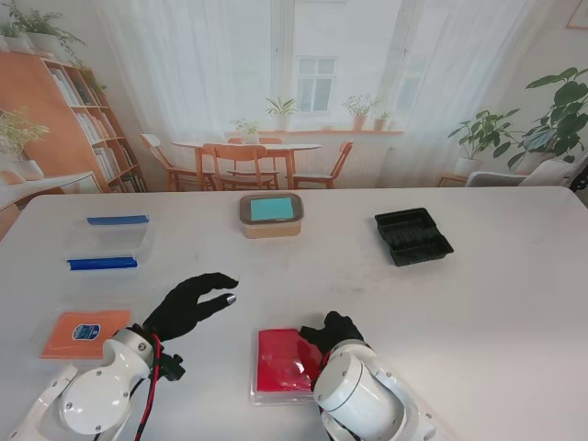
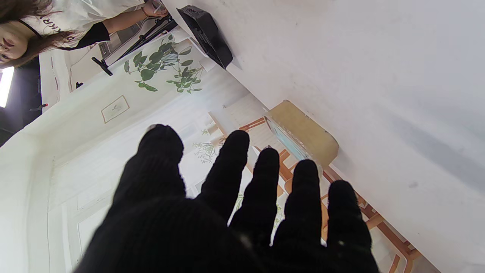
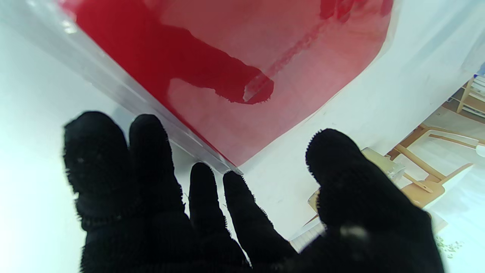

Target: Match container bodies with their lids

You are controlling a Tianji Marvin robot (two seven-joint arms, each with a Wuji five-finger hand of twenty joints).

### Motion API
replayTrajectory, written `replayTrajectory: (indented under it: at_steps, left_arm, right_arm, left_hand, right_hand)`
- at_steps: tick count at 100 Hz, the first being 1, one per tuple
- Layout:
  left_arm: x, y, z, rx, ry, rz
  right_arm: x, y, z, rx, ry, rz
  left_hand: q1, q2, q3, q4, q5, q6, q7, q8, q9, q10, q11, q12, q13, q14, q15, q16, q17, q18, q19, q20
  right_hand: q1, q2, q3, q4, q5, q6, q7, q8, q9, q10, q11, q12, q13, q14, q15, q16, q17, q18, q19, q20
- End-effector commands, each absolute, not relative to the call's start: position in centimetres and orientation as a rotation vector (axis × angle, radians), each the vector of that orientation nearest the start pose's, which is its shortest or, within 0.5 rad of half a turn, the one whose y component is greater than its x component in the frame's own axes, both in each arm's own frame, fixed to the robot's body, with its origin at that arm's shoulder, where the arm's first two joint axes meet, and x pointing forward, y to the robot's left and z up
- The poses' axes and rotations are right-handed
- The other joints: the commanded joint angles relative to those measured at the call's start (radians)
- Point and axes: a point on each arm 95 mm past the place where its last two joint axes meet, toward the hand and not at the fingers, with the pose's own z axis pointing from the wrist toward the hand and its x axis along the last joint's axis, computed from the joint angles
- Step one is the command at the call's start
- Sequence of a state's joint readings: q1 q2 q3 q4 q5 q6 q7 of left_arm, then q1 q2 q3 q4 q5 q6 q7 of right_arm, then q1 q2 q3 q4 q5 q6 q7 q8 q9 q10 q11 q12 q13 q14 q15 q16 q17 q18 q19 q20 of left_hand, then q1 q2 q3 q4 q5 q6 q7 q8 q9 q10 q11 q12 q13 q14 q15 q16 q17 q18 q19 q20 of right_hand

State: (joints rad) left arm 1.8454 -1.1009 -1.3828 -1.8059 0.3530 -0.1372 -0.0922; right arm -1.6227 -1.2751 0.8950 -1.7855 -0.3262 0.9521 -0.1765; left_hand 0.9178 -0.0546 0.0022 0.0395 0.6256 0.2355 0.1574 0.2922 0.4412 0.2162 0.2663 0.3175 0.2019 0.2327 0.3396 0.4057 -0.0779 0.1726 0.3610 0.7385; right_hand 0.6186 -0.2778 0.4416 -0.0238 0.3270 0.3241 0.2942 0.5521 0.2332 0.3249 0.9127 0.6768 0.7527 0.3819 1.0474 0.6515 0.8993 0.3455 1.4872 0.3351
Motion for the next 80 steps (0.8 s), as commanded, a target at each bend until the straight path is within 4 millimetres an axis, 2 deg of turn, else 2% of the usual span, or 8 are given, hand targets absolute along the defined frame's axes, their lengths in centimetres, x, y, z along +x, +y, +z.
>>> replayTrajectory:
  at_steps: [1,12,47,56,72,80]
  left_arm:
    - [32.7,0.8,-32.3,-1.841,1.216,-1.968]
    - [32.6,0.7,-32.1,-1.843,1.22,-1.969]
    - [32.6,0.4,-32.0,-1.845,1.225,-1.968]
    - [32.6,0.4,-31.9,-1.844,1.226,-1.965]
    - [32.7,0.4,-31.7,-1.841,1.222,-1.957]
    - [32.9,0.4,-31.6,-1.84,1.219,-1.956]
  right_arm:
    - [30.5,12.1,-37.1,-3.029,-1.341,-1.27]
    - [30.0,12.3,-37.0,-3.007,-1.332,-1.297]
    - [28.7,12.0,-36.4,-2.935,-1.356,-1.366]
    - [28.8,11.3,-35.8,-2.932,-1.381,-1.416]
    - [29.5,9.3,-34.5,-2.93,-1.419,-1.551]
    - [30.4,8.2,-33.9,-2.892,-1.469,-1.65]
  left_hand:
    - [-0.034,0.02,-0.022,-0.019,-0.01,-0.024,-0.012,-0.005,-0.019,-0.02,-0.014,-0.013,-0.025,-0.018,-0.026,-0.008,-0.014,-0.004,-0.016,0.012]
    - [-0.034,0.02,-0.022,-0.019,-0.01,-0.023,-0.012,-0.005,-0.019,-0.019,-0.014,-0.012,-0.024,-0.018,-0.026,-0.008,-0.014,-0.004,-0.016,0.013]
    - [-0.035,0.02,-0.022,-0.019,-0.01,-0.024,-0.012,-0.005,-0.018,-0.02,-0.014,-0.012,-0.024,-0.017,-0.026,-0.008,-0.014,-0.004,-0.014,0.013]
    - [-0.034,0.02,-0.022,-0.019,-0.009,-0.024,-0.011,-0.005,-0.018,-0.019,-0.014,-0.012,-0.023,-0.017,-0.025,-0.008,-0.014,-0.003,-0.014,0.013]
    - [-0.034,0.019,-0.022,-0.019,-0.009,-0.023,-0.011,-0.004,-0.018,-0.019,-0.014,-0.012,-0.023,-0.017,-0.025,-0.008,-0.013,-0.002,-0.013,0.013]
    - [-0.034,0.019,-0.022,-0.019,-0.008,-0.023,-0.011,-0.004,-0.018,-0.02,-0.014,-0.012,-0.023,-0.018,-0.025,-0.007,-0.013,-0.002,-0.012,0.014]
  right_hand:
    - [0.013,0.015,-0.009,0.025,-0.015,0.008,0.009,0.024,-0.015,0.028,-0.058,-0.057,0.001,0.028,0.033,0.017,0.048,-0.034,0.039,-0.016]
    - [0.011,0.02,-0.01,0.026,-0.019,0.011,0.008,0.025,-0.022,0.028,-0.058,-0.061,0.006,0.028,0.033,0.015,0.074,-0.049,0.031,-0.033]
    - [0.0,0.023,-0.016,0.025,-0.021,0.007,0.003,0.021,-0.026,0.023,-0.065,-0.07,0.003,0.038,0.025,0.008,0.096,-0.031,0.049,-0.051]
    - [-0.011,0.025,-0.016,0.024,-0.016,0.004,0.001,0.019,-0.026,0.023,-0.065,-0.071,0.003,0.038,0.026,0.009,0.097,-0.021,0.063,-0.051]
    - [-0.027,0.024,-0.006,0.023,-0.009,-0.01,-0.002,0.016,-0.012,0.009,-0.075,-0.078,-0.006,0.018,0.047,0.021,0.097,-0.044,0.103,-0.044]
    - [-0.017,0.014,0.0,0.02,-0.004,-0.025,-0.01,0.009,-0.003,-0.013,-0.096,-0.084,-0.068,-0.013,0.033,0.026,-0.019,-0.026,0.117,-0.007]
